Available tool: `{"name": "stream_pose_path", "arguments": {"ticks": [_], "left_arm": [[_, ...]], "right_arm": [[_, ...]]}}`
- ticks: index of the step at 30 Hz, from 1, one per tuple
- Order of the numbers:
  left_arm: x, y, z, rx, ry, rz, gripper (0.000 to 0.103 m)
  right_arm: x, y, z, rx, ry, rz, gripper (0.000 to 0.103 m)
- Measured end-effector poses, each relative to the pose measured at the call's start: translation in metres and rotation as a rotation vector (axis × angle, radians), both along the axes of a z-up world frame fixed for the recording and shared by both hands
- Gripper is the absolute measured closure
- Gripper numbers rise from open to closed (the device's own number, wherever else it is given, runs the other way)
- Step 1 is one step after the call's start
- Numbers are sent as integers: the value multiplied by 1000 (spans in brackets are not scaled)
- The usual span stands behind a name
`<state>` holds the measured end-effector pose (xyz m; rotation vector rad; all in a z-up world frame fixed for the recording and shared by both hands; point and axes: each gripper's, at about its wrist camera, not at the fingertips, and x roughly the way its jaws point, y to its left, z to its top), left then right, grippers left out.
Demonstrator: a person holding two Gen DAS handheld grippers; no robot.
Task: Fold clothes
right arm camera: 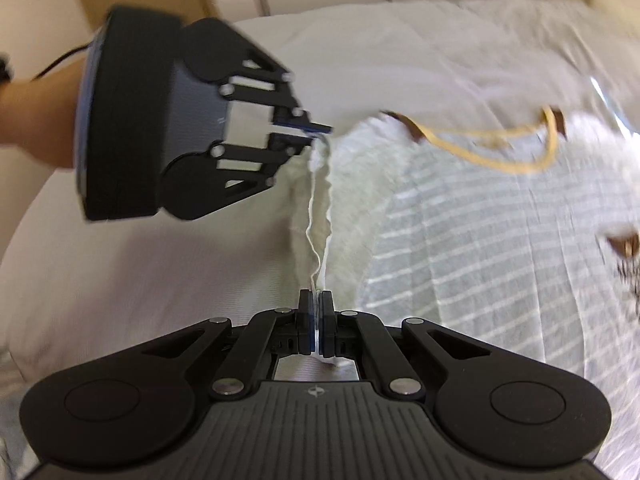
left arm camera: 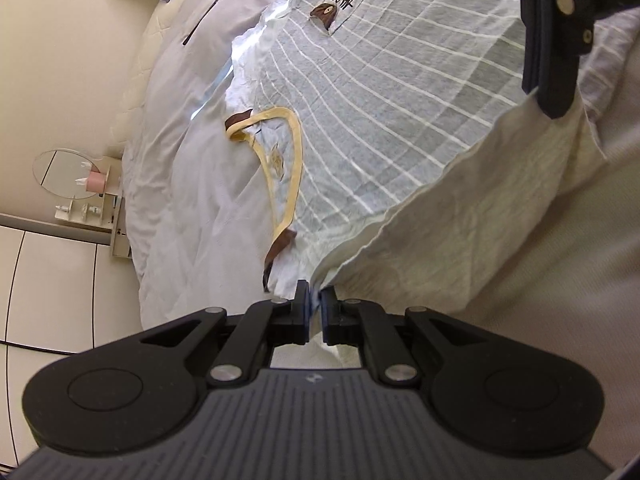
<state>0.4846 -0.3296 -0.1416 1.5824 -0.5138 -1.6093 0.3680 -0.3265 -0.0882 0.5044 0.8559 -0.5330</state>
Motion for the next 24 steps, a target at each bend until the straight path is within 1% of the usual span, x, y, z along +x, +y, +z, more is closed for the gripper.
{"name": "stream_pose_path", "arguments": {"ticks": [4,7,9,10,11,13,18,21,24], "left_arm": [[-6,-9,-9,15,3,4,96],[-9,-16,-16,15,13,29,89],[-11,-20,-14,9,45,69,85],[-11,-21,-11,7,69,91,80],[-10,-21,-7,2,97,117,74],[-4,-20,3,-12,158,192,69],[33,-21,22,-1,323,464,69],[54,-22,28,39,472,629,69],[70,-27,35,59,667,777,69]], "right_arm": [[-8,-16,-6,44,-2,-69,103],[-11,-19,-11,65,2,-79,103],[-13,-21,-14,79,5,-85,103],[-14,-22,-15,86,6,-89,103],[-15,-23,-17,93,8,-92,103],[-17,-25,-20,107,10,-98,103],[-22,-31,-27,142,17,-115,103],[-22,-32,-28,148,16,-115,103],[-23,-33,-29,154,16,-114,103]]}}
